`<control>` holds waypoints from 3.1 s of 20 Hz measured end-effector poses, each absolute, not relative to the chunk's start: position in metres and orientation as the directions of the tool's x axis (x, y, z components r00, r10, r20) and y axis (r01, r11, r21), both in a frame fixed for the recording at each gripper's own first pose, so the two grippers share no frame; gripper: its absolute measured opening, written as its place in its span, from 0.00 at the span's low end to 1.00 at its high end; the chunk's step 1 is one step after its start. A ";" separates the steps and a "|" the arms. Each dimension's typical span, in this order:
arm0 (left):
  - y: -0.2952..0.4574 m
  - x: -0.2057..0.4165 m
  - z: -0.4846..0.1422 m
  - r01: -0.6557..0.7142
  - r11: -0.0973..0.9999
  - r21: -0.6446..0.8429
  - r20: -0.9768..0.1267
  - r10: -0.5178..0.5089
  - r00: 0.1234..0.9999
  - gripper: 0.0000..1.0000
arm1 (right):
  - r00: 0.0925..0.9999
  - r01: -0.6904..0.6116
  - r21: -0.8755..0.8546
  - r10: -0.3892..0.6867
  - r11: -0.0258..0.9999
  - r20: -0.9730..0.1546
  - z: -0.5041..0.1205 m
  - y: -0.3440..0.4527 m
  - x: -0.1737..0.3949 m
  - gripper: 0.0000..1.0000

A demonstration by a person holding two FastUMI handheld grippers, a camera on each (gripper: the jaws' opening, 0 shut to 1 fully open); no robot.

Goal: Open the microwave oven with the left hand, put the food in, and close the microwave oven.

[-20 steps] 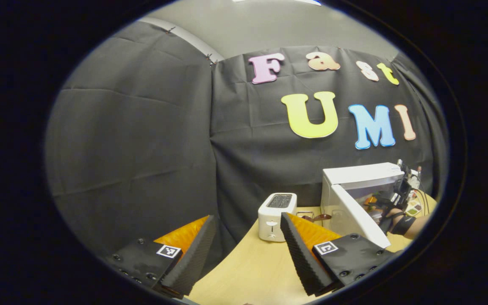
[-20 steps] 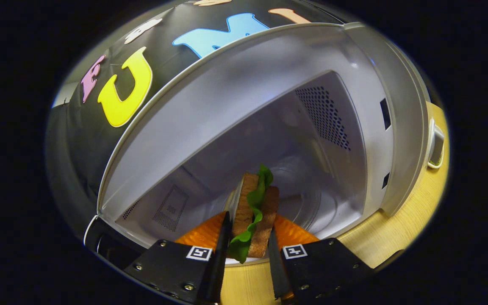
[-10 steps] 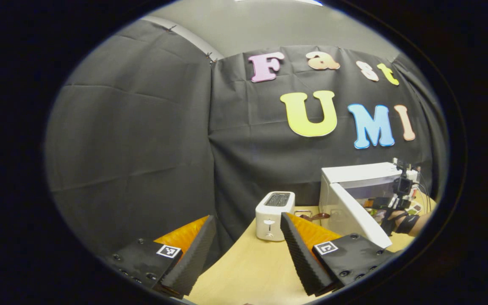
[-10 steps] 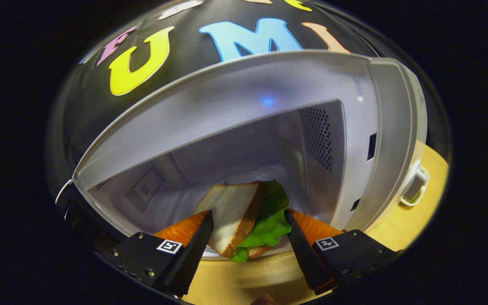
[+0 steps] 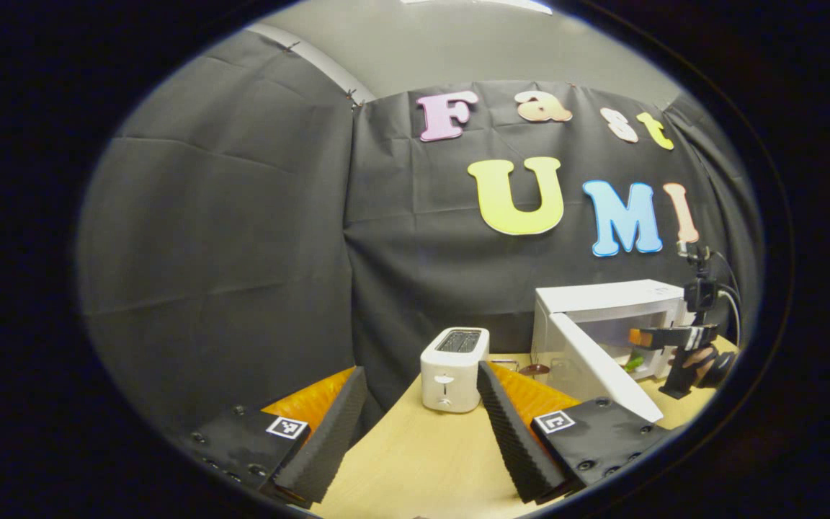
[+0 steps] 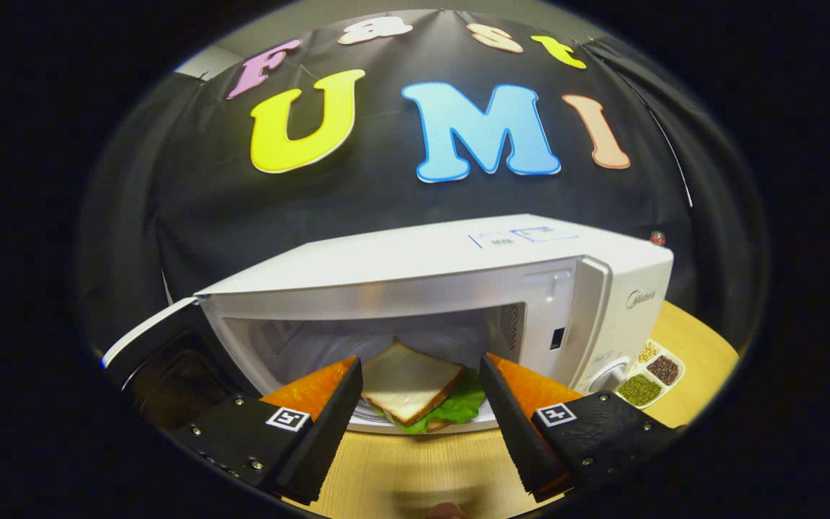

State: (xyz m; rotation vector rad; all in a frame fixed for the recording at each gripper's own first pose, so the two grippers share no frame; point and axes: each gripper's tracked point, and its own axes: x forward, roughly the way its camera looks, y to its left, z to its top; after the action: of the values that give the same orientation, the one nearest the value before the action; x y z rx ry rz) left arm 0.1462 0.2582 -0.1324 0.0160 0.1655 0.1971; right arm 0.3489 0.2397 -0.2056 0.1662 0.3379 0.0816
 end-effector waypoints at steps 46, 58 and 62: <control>0.044 0.128 -0.208 -0.013 0.999 0.030 -0.307 0.022 0.951 0.09 | 1.000 0.026 0.149 -0.026 0.989 0.000 -0.017 -0.046 0.049 0.98; -0.045 0.174 -0.205 0.223 0.974 -0.039 -0.292 -0.224 0.930 0.09 | 0.998 0.068 0.124 -0.067 0.990 -0.011 -0.015 -0.028 0.070 0.98; -0.069 0.194 -0.207 0.299 0.953 -0.054 -0.288 -0.301 0.909 0.09 | 0.996 0.086 0.096 -0.085 0.992 -0.015 -0.016 -0.022 0.079 0.98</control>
State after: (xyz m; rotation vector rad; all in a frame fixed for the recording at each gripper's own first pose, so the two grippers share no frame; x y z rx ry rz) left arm 0.1943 -0.0693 -0.2074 -0.0092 0.2986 -0.3095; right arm 0.0792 -0.0217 -0.0162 0.0964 0.0111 -0.0854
